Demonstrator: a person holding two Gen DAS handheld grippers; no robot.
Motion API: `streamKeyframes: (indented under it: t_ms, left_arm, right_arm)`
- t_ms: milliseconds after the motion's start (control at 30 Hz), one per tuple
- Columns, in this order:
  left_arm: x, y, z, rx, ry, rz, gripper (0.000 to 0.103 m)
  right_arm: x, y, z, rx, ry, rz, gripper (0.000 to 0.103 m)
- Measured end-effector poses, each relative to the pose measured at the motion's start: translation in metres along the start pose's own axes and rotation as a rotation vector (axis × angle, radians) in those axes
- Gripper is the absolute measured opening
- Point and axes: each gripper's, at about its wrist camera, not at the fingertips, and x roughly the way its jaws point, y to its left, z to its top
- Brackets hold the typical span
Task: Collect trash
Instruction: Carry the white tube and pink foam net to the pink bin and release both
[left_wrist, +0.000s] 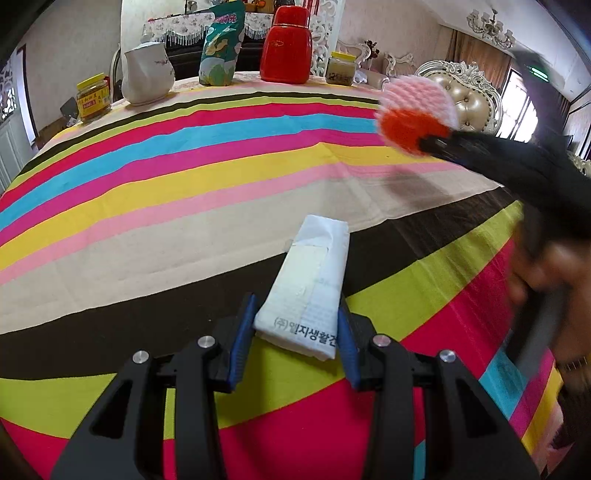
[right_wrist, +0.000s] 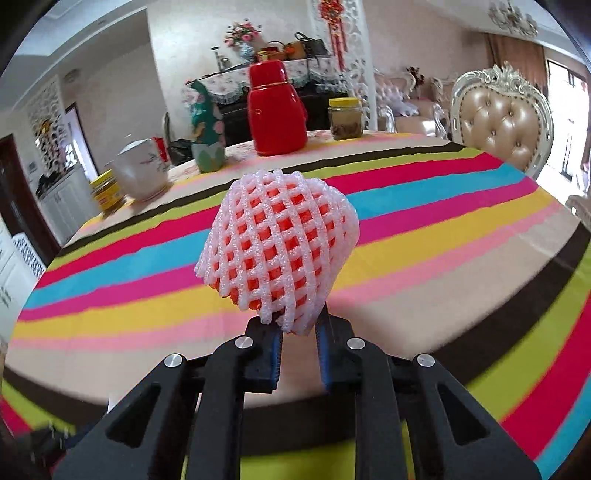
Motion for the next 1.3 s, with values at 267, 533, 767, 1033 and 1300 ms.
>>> streamKeyframes:
  t_ms: [267, 533, 767, 1033, 1300]
  left_arm:
    - [-0.002, 0.002, 0.0, -0.005, -0.015, -0.01, 0.039]
    - [-0.009, -0.003, 0.0, 0.025, -0.054, -0.004, 0.039]
    - [-0.025, -0.025, -0.004, 0.095, -0.122, 0.026, 0.039]
    - [-0.072, -0.044, -0.034, 0.115, -0.156, 0.038, 0.039]
    - [-0.132, -0.06, -0.087, 0.12, -0.203, 0.017, 0.04]
  right_arm:
    - [-0.063, -0.014, -0.053, -0.032, 0.027, -0.017, 0.018]
    - [-0.131, -0.014, -0.109, -0.031, 0.052, -0.037, 0.018]
    - [-0.183, -0.032, -0.152, 0.033, 0.045, -0.044, 0.018]
    - [-0.207, -0.052, -0.177, 0.091, 0.05, -0.036, 0.018]
    - [-0.231, -0.041, -0.191, 0.059, 0.028, -0.023, 0.018]
